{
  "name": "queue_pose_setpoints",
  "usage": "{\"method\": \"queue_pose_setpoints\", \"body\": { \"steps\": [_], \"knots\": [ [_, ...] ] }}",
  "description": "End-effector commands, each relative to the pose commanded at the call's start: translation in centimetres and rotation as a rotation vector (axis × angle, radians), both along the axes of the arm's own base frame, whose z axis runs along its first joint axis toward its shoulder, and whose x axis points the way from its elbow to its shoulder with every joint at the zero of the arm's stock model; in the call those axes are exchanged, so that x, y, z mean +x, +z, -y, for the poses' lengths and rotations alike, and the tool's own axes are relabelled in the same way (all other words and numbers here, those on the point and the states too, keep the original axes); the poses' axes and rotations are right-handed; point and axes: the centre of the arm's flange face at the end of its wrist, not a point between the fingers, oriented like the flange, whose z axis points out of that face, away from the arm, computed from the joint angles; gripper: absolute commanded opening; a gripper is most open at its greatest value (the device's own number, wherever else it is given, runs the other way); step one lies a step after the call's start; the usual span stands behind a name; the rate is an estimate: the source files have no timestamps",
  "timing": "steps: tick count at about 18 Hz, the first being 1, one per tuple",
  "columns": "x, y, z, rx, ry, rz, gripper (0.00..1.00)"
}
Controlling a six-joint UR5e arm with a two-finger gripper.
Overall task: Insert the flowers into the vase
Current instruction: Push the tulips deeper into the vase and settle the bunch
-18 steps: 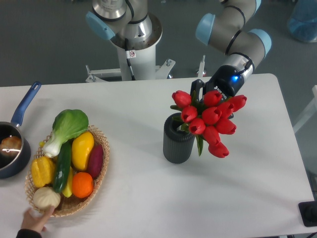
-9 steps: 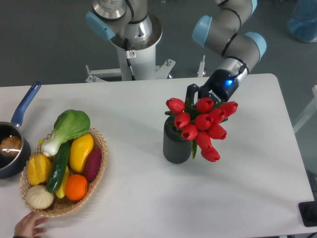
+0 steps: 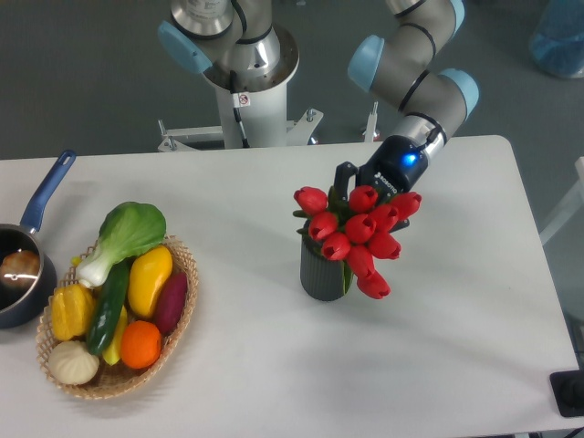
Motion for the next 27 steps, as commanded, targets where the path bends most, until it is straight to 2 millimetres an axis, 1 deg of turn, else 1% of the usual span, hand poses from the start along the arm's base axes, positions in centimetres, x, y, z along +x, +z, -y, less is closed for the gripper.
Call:
{"method": "queue_pose_setpoints", "body": {
  "steps": [3, 5, 7, 8, 10, 11, 14, 15, 19, 20, 21, 22, 23, 27],
  "knots": [
    [0.3, -0.6, 0.2, -0.003, 0.003, 0.013, 0.0],
    [0.3, -0.6, 0.2, -0.003, 0.003, 0.014, 0.0],
    [0.5, -0.8, 0.3, -0.005, 0.004, 0.018, 0.06],
    [0.5, -0.8, 0.3, -0.005, 0.004, 0.018, 0.11],
    [0.5, -0.9, 0.3, -0.006, 0.004, 0.019, 0.13],
    [0.5, -1.0, 0.3, -0.006, 0.004, 0.021, 0.16],
    [0.5, -1.3, 0.7, -0.016, 0.009, 0.026, 0.18],
    [0.4, -1.3, 0.7, -0.016, 0.009, 0.019, 0.21],
    [0.4, -2.3, 0.8, -0.01, 0.006, -0.014, 0.37],
    [0.3, -2.2, 0.9, -0.01, 0.007, -0.014, 0.44],
    [0.3, -2.2, 0.9, -0.01, 0.009, -0.014, 0.59],
    [0.3, -2.2, 0.9, -0.01, 0.009, -0.014, 0.87],
    [0.2, -2.2, 0.9, -0.01, 0.009, -0.014, 0.99],
    [0.0, -2.2, 1.3, -0.01, 0.017, -0.013, 1.0]
  ]
}}
